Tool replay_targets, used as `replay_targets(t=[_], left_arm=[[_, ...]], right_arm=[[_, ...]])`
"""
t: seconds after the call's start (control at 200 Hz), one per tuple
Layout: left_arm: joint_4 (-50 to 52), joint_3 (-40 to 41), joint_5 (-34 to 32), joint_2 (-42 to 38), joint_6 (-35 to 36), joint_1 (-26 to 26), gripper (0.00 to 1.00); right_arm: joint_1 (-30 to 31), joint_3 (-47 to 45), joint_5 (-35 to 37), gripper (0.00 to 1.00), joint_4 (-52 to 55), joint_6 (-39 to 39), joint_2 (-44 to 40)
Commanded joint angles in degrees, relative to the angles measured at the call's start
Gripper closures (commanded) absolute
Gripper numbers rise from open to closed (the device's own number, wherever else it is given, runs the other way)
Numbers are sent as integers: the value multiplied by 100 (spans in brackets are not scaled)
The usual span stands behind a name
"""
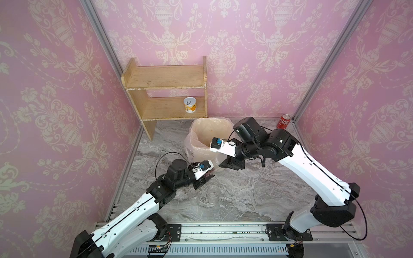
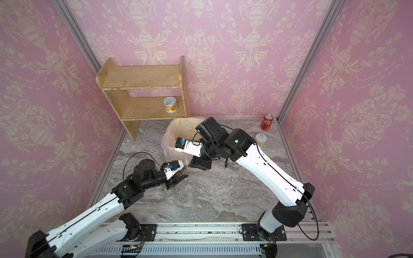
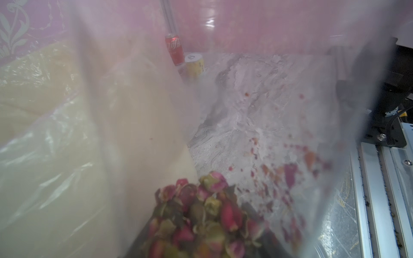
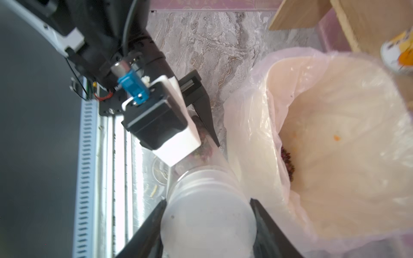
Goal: Empty the moldy dried flower tea in the jars
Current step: Unscrew the lid from the jar.
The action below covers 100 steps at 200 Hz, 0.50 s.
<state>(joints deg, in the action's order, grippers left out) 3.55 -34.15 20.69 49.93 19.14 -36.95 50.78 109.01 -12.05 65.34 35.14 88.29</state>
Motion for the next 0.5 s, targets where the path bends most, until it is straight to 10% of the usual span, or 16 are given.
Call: replay_targets(t=[0.0,0.495], left_arm=[[-12,-113,-34,-37,-85,42,76],[-95,-42,-228,-172,-112,46,76]], right_arm=[[296,-105,592,78,-38,1836,-137],[239,-1210,739,75,-931,849,-1224]])
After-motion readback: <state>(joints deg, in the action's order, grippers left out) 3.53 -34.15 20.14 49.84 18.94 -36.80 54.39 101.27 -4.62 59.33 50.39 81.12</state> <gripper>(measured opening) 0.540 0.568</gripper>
